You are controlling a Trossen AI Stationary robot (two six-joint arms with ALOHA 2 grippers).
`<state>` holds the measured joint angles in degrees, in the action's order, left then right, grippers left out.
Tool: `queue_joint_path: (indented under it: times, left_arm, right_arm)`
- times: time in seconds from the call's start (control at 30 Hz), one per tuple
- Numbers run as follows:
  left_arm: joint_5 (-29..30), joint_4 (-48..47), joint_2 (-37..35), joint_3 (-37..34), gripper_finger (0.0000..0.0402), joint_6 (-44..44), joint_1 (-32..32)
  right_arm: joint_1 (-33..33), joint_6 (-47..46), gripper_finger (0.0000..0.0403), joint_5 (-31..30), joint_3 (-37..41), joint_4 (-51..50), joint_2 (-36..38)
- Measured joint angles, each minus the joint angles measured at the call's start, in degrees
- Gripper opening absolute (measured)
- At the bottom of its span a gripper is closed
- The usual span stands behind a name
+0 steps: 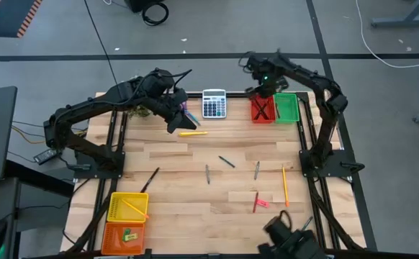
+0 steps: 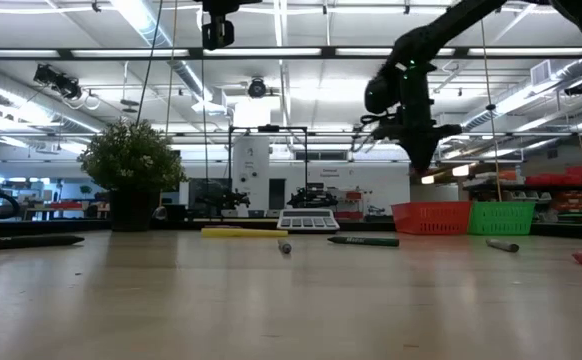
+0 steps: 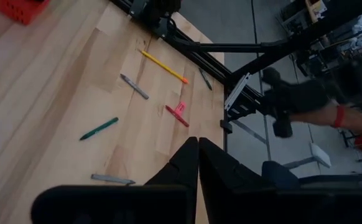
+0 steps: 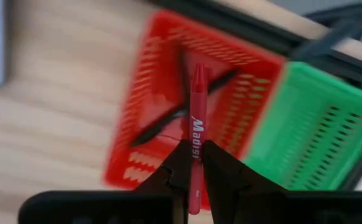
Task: Sort crayons/erasers/pens/pencils in bins
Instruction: Put the top red crayon into the green bin
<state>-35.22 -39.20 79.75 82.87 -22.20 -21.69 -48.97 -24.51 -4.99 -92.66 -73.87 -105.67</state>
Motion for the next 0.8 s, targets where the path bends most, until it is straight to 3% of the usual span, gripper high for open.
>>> queue_joint_path:
  times: [0.37, 0.57, 0.8]
  left_arm:
    - [1.84, -0.02, 0.00, 0.00, 0.0014, -1.18, 0.00]
    - [2.85, -0.02, 0.00, 0.00, 0.0021, -1.37, 0.00]
    - [3.04, -0.02, 0.00, 0.00, 0.0007, -2.73, 0.00]
  right_arm:
    - [-7.86, -2.45, 0.0040, -0.53, 1.45, -0.70, 0.01]
    - [-8.28, -3.25, 0.0040, -0.55, 9.35, -0.22, 0.96]
    - [-9.41, -5.75, 0.0040, -0.74, 21.91, 9.91, 10.59]
